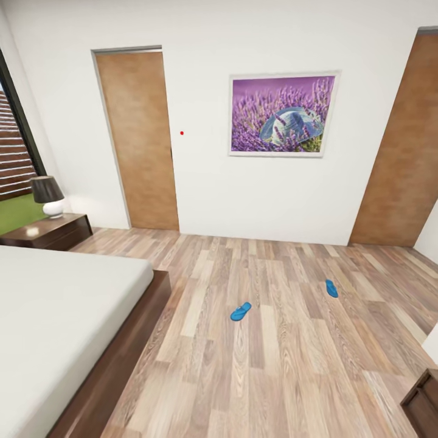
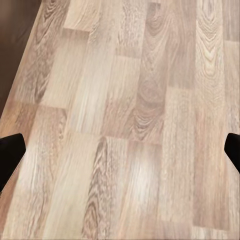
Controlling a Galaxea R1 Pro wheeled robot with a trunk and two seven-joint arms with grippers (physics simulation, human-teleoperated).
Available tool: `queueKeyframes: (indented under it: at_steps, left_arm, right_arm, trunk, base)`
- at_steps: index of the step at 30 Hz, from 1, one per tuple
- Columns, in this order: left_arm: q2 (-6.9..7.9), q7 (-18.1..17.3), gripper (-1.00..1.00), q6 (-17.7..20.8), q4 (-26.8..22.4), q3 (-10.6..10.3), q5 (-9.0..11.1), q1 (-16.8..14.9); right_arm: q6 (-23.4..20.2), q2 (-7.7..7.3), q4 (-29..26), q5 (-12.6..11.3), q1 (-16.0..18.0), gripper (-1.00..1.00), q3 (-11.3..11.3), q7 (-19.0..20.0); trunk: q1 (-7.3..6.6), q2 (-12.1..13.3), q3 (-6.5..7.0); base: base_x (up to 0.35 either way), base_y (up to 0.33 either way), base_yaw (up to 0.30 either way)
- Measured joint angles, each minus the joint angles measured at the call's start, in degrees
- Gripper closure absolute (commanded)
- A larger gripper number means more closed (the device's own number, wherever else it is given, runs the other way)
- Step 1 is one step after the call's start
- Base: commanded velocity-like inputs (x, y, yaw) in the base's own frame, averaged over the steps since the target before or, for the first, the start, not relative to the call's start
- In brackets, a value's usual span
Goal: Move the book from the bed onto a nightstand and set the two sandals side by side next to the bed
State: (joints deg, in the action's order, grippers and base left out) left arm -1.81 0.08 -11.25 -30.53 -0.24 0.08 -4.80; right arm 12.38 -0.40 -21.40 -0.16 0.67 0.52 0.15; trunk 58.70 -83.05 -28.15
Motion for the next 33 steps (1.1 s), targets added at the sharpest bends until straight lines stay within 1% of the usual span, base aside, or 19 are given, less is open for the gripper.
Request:
queueKeyframes:
  at_steps: [16, 28, 33]
  left_arm:
    - [-0.01, 0.0, -1.00, 0.0, 0.0, 0.0, 0.0, 0.0]
    - [-0.03, 0.0, -1.00, 0.0, 0.0, 0.0, 0.0, 0.0]
    - [-0.02, 0.0, -1.00, 0.0, 0.0, 0.0, 0.0, 0.0]
  right_arm:
    - [0.0, -0.13, 0.0, -0.1, 0.0, -1.00, -0.1, 0.1]
    - [0.0, -0.08, 0.0, -0.1, 0.0, -1.00, -0.2, 0.1]
    - [0.0, -0.05, 0.0, 0.0, 0.0, -1.00, -0.2, 0.1]
  trunk:
    - [0.00, 0.0, 0.00]
    - [0.01, 0.0, 0.00]
    - [0.03, 0.0, 0.00]
  base:
    - [0.330, 0.000, -0.007]
    - [0.286, 0.000, -0.246]
    - [0.137, 0.000, -0.178]
